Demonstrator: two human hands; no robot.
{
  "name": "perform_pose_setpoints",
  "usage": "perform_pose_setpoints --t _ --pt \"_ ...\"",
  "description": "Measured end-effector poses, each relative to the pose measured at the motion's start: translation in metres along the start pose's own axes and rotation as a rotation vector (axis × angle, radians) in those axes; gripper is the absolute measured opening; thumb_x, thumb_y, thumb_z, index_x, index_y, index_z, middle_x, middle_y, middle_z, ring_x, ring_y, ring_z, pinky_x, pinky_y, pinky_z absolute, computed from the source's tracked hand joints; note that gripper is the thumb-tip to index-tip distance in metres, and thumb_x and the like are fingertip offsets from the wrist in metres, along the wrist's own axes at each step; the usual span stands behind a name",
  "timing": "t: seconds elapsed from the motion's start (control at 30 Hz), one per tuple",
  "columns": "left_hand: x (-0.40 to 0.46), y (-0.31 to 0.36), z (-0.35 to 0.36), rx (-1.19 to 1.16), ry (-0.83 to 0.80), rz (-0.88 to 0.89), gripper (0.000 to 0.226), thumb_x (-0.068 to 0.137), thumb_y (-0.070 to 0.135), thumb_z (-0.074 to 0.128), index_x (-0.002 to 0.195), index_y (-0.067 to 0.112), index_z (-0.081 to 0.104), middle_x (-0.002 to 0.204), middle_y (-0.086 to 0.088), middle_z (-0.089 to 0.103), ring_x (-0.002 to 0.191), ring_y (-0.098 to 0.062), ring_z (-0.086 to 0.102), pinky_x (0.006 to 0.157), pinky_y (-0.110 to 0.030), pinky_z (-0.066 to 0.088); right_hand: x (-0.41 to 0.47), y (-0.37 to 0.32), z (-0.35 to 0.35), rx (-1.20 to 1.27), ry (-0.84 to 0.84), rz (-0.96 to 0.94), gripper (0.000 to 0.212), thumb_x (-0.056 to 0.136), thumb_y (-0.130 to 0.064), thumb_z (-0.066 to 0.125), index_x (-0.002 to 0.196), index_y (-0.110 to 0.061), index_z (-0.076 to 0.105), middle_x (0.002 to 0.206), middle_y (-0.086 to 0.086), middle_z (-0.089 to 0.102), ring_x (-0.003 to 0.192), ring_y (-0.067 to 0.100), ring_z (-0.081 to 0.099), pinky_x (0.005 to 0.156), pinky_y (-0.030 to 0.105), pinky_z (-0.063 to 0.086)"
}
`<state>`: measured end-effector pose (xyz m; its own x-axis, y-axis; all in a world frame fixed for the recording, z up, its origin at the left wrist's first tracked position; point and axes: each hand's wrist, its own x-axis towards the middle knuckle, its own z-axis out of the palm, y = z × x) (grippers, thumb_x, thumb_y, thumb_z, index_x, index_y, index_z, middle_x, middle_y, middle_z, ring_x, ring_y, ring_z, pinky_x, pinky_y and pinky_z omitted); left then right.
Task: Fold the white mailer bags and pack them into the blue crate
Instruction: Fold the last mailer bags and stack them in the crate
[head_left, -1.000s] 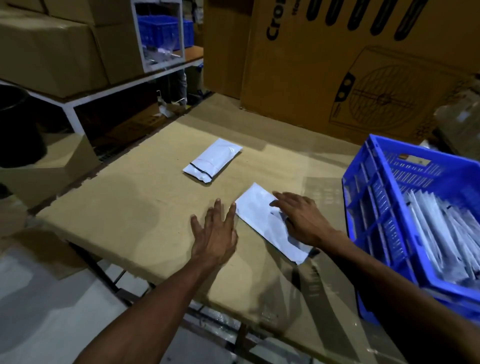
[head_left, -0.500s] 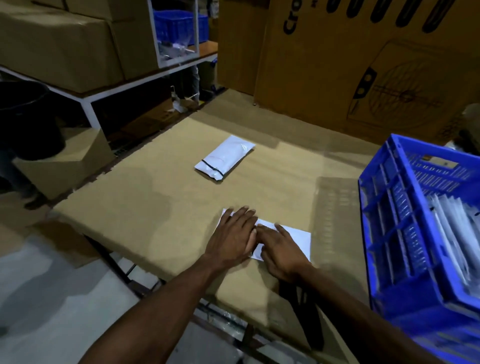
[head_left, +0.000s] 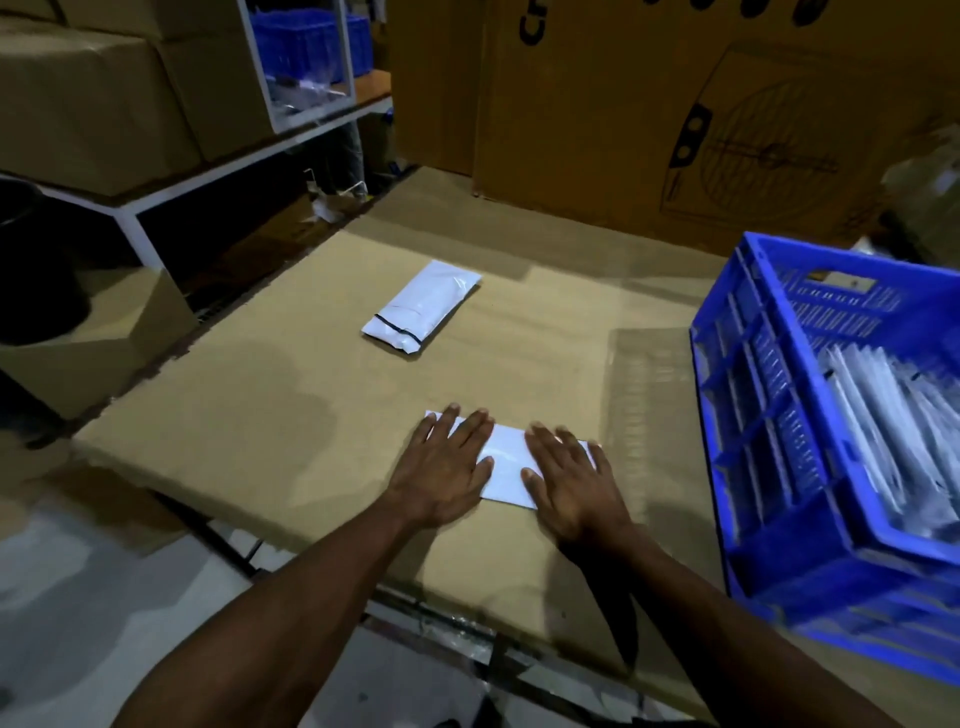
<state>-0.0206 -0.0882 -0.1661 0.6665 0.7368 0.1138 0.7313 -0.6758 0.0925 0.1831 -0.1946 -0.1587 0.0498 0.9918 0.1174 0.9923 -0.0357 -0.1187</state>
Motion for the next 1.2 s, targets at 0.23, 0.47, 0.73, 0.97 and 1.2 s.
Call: perform_pose_setpoints --t 0.23,0.47,0.73,0.97,1.2 --pt "-0.004 0.000 -0.004 0.001 -0.041 -0.031 0.068 0.097 0.054 0.015 0.157 0.028 0.031 0.166 0.005 0.024 0.152 -0.037 0.017 0.121 -0.052 0.015 -0.011 0.023 -0.007 0.075 -0.206 0.177 0.068 0.099 -0.065 0.017 0.158 -0.033 0.006 0.167 -0.008 -0.003 0.153 0.016 -0.004 0.122 0.045 -0.001" --pt "-0.001 0.003 -0.007 0.019 -0.081 -0.055 0.071 0.094 0.056 0.011 0.156 0.030 0.034 0.166 0.006 0.024 0.151 -0.040 0.017 0.120 -0.053 0.014 0.023 -0.021 -0.021 -0.024 -0.173 -0.022 0.078 0.090 -0.058 -0.009 0.158 -0.027 0.016 0.167 -0.006 0.005 0.153 0.021 -0.002 0.119 0.059 0.000" --pt "-0.010 0.001 -0.007 -0.013 -0.099 -0.154 0.067 0.098 0.063 0.010 0.160 0.037 0.010 0.169 0.003 0.006 0.153 -0.039 0.001 0.121 -0.053 0.008 0.002 0.008 0.000 -0.011 -0.094 0.052 0.062 0.099 -0.066 0.015 0.156 -0.043 0.013 0.166 -0.008 0.011 0.152 0.024 0.009 0.120 0.048 0.012" --pt "-0.013 -0.004 -0.010 -0.024 -0.142 -0.158 0.071 0.095 0.066 0.011 0.160 0.041 -0.002 0.169 0.004 -0.008 0.153 -0.037 -0.008 0.121 -0.056 -0.001 -0.008 0.018 -0.011 -0.001 -0.163 0.116 0.078 0.093 -0.072 0.022 0.157 -0.035 -0.004 0.166 -0.002 -0.013 0.152 0.024 -0.011 0.115 0.061 -0.005" --pt "0.002 -0.015 0.000 -0.007 -0.143 -0.115 0.069 0.095 0.068 0.013 0.158 0.045 -0.003 0.168 0.008 -0.011 0.153 -0.038 -0.007 0.119 -0.061 0.002 -0.011 -0.007 0.000 0.049 0.119 -0.276 0.040 0.099 -0.047 0.050 0.131 -0.025 0.056 0.158 0.006 0.034 0.151 0.029 0.019 0.112 0.066 0.015"
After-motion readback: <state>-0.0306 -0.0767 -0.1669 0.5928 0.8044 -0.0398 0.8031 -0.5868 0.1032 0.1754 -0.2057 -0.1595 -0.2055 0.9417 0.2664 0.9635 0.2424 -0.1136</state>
